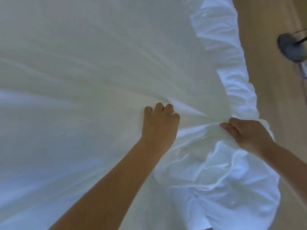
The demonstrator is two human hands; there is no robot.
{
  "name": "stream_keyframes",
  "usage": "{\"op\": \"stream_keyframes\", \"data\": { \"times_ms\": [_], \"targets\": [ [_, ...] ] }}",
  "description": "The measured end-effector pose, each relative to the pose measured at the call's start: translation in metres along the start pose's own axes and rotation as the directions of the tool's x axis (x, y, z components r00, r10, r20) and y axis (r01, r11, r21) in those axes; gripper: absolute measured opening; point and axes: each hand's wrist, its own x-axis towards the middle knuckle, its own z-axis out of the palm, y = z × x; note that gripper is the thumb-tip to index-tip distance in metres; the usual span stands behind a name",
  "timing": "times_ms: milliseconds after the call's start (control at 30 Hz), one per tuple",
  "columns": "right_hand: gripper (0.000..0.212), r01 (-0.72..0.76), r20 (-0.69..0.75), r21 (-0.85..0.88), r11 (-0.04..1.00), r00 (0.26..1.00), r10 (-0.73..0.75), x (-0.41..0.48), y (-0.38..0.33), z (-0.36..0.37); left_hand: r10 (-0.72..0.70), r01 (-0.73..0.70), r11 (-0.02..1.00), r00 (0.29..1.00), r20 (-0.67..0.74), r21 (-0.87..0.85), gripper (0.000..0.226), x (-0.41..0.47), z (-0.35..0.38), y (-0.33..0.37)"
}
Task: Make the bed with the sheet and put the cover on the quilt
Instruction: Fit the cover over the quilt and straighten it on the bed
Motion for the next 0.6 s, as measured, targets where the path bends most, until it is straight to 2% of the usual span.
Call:
{"op": "stream_keyframes", "data": {
  "times_ms": [67, 133, 167, 200, 233, 267, 300, 333, 367, 400, 433, 500, 600],
  "targets": [
    [0.043, 0.008, 0.059, 0.045, 0.999, 0.998, -0.01, -0.019, -0.004, 0.018, 0.032, -0.032, 0.998, 0.999, 0.003, -0.051, 0.017, 0.008, 0.001, 0.023],
    [0.042, 0.089, 0.033, 0.197, 0.976, 0.995, -0.097, -0.021, -0.021, 0.029, 0.059, -0.04, 0.992, 0.984, 0.166, -0.116, 0.041, 0.015, 0.014, 0.04],
    [0.037, 0.102, -0.004, 0.287, 0.952, 0.994, -0.106, -0.017, -0.026, 0.03, 0.073, -0.047, 0.991, 0.974, 0.216, -0.123, 0.039, 0.018, 0.02, 0.046],
    [0.031, 0.065, -0.062, 0.378, 0.924, 0.997, -0.045, -0.011, -0.023, 0.033, 0.06, -0.034, 0.991, 0.978, 0.198, -0.133, 0.032, 0.021, 0.025, 0.05],
    [0.027, -0.009, -0.138, 0.481, 0.877, 0.987, 0.086, -0.004, -0.016, 0.038, -0.004, 0.041, 0.984, 0.978, 0.206, -0.176, 0.027, 0.025, 0.026, 0.053],
    [0.029, -0.13, -0.167, 0.615, 0.778, 0.942, 0.29, 0.002, -0.006, 0.044, -0.115, 0.163, 0.956, 0.973, 0.2, -0.243, 0.027, 0.03, 0.024, 0.053],
    [0.038, -0.275, -0.089, 0.746, 0.606, 0.861, 0.5, 0.008, 0.001, 0.05, -0.223, 0.277, 0.901, 0.956, 0.191, -0.334, 0.028, 0.032, 0.022, 0.053],
    [0.05, -0.408, 0.092, 0.831, 0.379, 0.772, 0.628, 0.013, 0.004, 0.054, -0.296, 0.357, 0.853, 0.932, 0.21, -0.38, 0.031, 0.034, 0.024, 0.051],
    [0.062, -0.497, 0.3, 0.851, 0.169, 0.725, 0.62, 0.016, 0.005, 0.06, -0.347, 0.41, 0.825, 0.911, 0.225, -0.389, 0.035, 0.034, 0.026, 0.048],
    [0.067, -0.545, 0.454, 0.838, 0.025, 0.724, 0.52, 0.016, 0.006, 0.067, -0.375, 0.461, 0.806, 0.883, 0.281, -0.371, 0.039, 0.032, 0.024, 0.051],
    [0.06, -0.554, 0.529, 0.831, -0.057, 0.754, 0.39, 0.013, 0.005, 0.069, -0.374, 0.478, 0.819, 0.865, 0.336, -0.318, 0.041, 0.03, 0.02, 0.057],
    [0.041, -0.531, 0.55, 0.835, -0.146, 0.82, 0.159, 0.011, -0.001, 0.062, -0.401, 0.517, 0.826, 0.82, 0.408, -0.225, 0.035, 0.022, 0.021, 0.073],
    [0.045, -0.51, 0.512, 0.797, -0.324, 0.855, -0.084, 0.017, -0.003, 0.049, -0.477, 0.625, 0.728, 0.758, 0.445, -0.283, 0.028, 0.022, 0.022, 0.09]
  ]
}}
